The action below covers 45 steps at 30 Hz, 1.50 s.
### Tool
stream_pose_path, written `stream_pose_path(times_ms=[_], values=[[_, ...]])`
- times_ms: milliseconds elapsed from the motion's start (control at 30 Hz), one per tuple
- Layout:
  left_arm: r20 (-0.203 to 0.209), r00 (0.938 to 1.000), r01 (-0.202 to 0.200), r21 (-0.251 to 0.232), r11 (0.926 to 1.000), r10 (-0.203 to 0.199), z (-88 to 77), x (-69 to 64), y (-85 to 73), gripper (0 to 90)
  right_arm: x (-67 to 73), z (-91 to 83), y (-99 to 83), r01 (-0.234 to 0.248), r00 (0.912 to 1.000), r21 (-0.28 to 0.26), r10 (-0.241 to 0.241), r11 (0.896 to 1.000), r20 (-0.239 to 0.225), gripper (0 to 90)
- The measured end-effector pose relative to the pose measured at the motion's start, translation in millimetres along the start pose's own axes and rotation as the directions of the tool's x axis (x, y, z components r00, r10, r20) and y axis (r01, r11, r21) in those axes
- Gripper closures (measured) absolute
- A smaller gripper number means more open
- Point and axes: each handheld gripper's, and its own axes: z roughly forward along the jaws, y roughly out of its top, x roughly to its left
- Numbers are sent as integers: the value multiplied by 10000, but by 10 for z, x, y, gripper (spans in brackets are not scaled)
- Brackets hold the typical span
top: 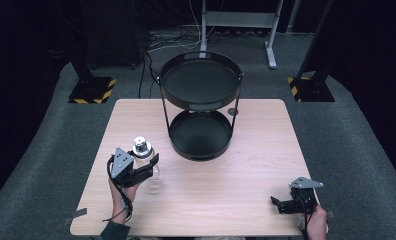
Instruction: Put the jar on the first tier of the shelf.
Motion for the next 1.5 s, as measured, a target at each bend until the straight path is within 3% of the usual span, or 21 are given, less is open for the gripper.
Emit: stream_pose_path(times_ms=[1500], values=[[545,9982,-253,-92,9996,257,426,-103,214,310,-2,1,1,-1,10000,10,1,10000,-32,0]])
